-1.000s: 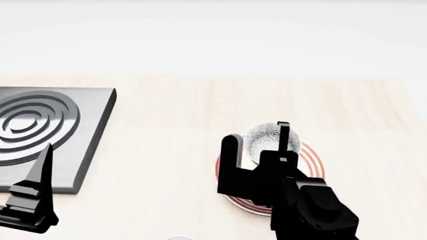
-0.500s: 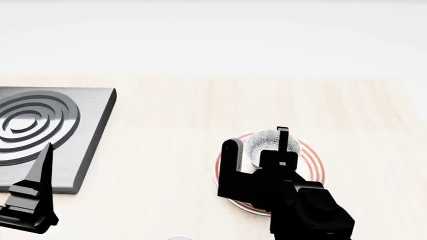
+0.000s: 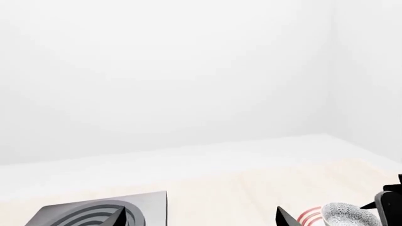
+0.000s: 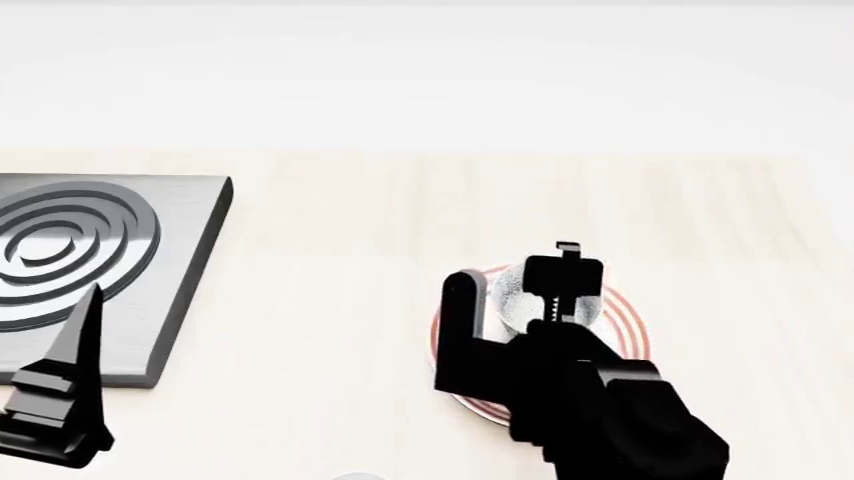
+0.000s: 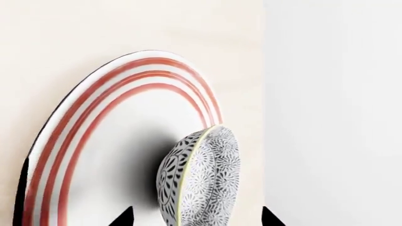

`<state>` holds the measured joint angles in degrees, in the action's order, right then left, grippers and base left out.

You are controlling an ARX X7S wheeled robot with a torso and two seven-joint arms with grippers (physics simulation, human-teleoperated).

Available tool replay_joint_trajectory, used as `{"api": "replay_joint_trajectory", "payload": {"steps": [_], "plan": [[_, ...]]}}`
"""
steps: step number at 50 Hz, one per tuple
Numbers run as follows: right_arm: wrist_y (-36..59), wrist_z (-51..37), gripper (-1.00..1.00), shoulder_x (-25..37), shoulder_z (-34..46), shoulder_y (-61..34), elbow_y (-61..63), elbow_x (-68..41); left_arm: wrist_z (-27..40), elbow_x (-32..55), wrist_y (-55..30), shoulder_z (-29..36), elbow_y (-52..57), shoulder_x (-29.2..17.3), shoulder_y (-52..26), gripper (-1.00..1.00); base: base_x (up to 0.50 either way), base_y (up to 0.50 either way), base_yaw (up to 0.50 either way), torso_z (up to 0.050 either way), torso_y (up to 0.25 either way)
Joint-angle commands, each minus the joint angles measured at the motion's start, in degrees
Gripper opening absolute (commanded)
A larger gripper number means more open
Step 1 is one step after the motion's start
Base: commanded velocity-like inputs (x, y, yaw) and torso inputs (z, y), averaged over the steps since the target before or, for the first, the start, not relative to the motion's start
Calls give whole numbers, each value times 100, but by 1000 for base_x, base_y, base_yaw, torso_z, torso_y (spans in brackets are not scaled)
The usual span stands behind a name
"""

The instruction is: Pick the akita bowl between the plate and the ramekin and place it on the plate.

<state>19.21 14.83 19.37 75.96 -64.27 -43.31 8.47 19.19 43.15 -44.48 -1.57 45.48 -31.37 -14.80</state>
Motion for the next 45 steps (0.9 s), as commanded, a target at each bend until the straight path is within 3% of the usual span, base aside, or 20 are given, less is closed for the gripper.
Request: {"api": "replay_joint_trajectory", "payload": {"steps": [1, 14, 24, 30, 33, 40, 43, 45], "plan": [[1073, 152, 100, 973, -213, 86, 2471, 5, 69, 79, -38, -34, 104, -34, 7, 100, 0, 0, 0, 0, 0], [2101, 7, 100, 2428, -1047, 262, 6077, -240, 131, 161, 13, -157, 364, -112, 47, 100, 0, 0, 0, 0, 0], [1943, -1512, 100, 3360, -2286, 1233, 8237, -703, 102, -380, 803, -415, 858, -59, 498, 100, 0, 0, 0, 0, 0], [1367, -3471, 100, 4211, -3340, 2603, 9870, -1130, 24, -1308, 2099, -648, 1433, 18, 1188, 100, 0, 0, 0, 0, 0], [300, -5005, 100, 5026, -3656, 3636, 10327, -1231, 109, -2075, 3530, -566, 1443, 5, 1812, 100, 0, 0, 0, 0, 0], [-1703, -7992, 100, 6674, -3258, 4869, 10330, -674, 594, -2369, 5643, -853, 1440, -106, 2725, 100, 0, 0, 0, 0, 0], [-2259, -8907, 100, 7055, -3088, 5126, 10330, -421, 783, -2648, 6455, -1016, 1444, -87, 3056, 100, 0, 0, 0, 0, 0], [-2137, -9311, 100, 7055, -2979, 5248, 10331, -82, 855, -2917, 6766, -1057, 1427, 2, 3167, 100, 0, 0, 0, 0, 0]]}}
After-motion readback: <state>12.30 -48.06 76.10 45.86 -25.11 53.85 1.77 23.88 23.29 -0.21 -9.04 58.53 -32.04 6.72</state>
